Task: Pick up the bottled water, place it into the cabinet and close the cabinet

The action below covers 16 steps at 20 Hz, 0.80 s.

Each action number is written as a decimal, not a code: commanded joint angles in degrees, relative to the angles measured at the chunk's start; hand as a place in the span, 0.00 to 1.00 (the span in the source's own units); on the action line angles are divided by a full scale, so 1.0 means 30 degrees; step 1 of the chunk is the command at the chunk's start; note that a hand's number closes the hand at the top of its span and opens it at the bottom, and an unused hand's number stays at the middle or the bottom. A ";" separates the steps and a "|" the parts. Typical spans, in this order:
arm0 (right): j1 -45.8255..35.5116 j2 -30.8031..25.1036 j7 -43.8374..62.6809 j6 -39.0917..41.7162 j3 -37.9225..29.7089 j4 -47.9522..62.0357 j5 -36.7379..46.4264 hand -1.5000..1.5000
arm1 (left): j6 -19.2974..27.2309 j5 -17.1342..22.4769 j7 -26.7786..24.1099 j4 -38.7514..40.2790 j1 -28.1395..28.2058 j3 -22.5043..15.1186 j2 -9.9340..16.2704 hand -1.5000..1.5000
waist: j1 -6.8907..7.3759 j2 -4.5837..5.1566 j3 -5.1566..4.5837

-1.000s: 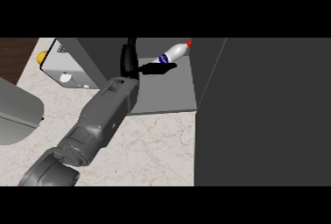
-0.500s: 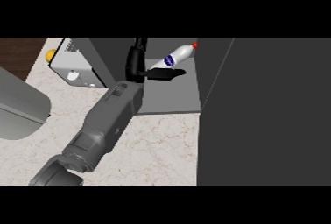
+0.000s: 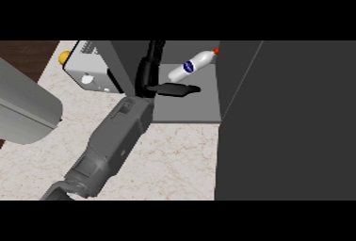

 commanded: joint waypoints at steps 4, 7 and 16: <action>-0.0080 -0.0389 0.0426 0.0101 -0.0824 -0.0148 -0.0870 0.00 | -0.0914 0.0910 0.1276 -0.5251 0.4904 -0.1169 0.0213 0.00 | 0.0994 -0.0317 -0.0072; 0.0438 0.0365 0.0518 -0.0759 0.0729 -0.0671 0.0500 0.00 | -0.0355 0.1248 0.2975 -0.8298 0.5937 -0.1884 0.0701 0.00 | 0.1035 -0.0380 -0.0078; 0.0759 0.0468 -0.0292 -0.0704 0.1455 -0.0206 0.1145 0.00 | 0.1048 0.0978 0.5822 -1.9690 1.3634 -0.5104 0.1980 0.00 | 0.0819 -0.0265 -0.0064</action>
